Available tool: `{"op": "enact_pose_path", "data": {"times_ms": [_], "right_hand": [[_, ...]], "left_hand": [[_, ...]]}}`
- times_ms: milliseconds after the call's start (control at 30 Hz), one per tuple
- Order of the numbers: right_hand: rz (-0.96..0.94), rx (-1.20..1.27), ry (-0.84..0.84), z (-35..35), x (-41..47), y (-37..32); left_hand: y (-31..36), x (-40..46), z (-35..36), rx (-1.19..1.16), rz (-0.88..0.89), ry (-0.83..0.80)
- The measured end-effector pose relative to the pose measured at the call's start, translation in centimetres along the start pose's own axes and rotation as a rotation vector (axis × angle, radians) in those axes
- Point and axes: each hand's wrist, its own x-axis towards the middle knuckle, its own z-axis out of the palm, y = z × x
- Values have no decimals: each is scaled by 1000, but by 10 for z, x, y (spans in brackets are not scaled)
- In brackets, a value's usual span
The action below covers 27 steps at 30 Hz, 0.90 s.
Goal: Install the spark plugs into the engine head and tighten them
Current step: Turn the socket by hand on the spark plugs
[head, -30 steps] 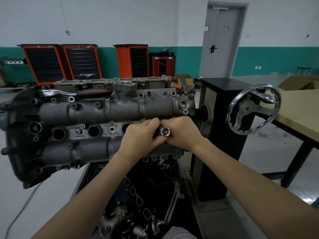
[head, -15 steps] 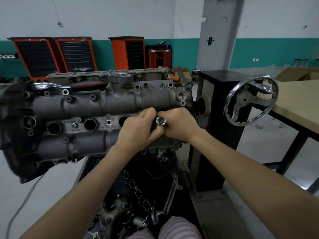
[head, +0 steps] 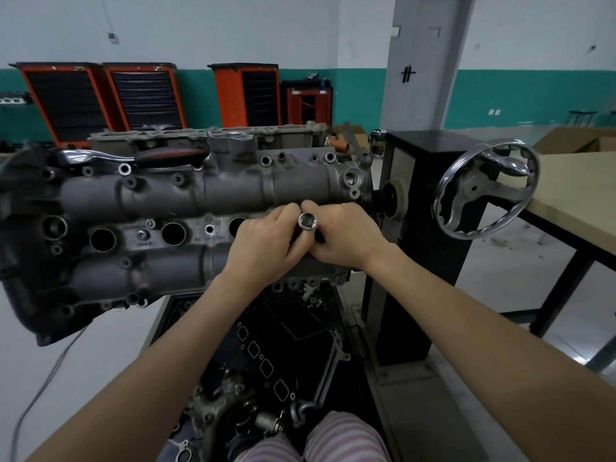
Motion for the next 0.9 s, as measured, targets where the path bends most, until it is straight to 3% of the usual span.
{"op": "enact_pose_path", "data": {"times_ms": [900], "right_hand": [[-12, -23, 21, 4, -2, 6]], "left_hand": [[0, 0, 0, 56, 25, 25]]}}
